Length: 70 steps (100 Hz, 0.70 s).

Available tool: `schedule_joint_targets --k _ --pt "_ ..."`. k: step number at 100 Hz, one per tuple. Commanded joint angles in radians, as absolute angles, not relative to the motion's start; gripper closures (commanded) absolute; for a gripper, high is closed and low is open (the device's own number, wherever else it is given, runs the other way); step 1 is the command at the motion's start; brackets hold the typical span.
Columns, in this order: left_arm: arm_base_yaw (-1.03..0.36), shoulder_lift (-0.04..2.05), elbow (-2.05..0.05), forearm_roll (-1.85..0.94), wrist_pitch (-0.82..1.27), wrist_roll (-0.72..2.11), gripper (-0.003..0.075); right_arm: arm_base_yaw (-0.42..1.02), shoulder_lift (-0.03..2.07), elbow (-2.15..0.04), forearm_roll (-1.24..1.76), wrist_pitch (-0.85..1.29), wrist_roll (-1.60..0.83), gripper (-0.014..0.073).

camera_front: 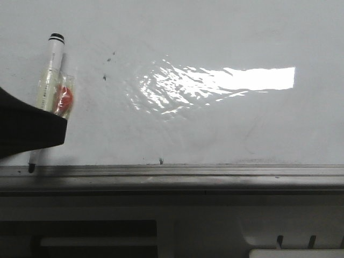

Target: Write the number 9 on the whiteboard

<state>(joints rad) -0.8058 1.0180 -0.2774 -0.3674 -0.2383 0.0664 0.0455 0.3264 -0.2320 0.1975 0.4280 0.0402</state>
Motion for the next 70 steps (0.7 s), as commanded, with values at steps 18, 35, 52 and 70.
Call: schedule_joint_targets --k 18,35,52,70 --pt "-0.81 1.032 -0.309 -0.375 -0.307 0.061 0.0741 0.142 0.343 -0.267 0.203 0.353 0.036 0.0663" --pt "-0.81 1.032 -0.309 -0.367 -0.307 0.061 0.0741 0.288 0.346 -0.288 0.172 0.398 0.021 0.0663" --pt "-0.825 1.003 -0.323 -0.282 -0.303 0.061 0.074 0.419 0.421 -0.374 0.188 0.422 -0.011 0.0655" --pt "-0.898 0.955 -0.358 -0.033 -0.303 0.061 0.074 0.566 0.569 -0.544 0.252 0.465 -0.114 0.045"
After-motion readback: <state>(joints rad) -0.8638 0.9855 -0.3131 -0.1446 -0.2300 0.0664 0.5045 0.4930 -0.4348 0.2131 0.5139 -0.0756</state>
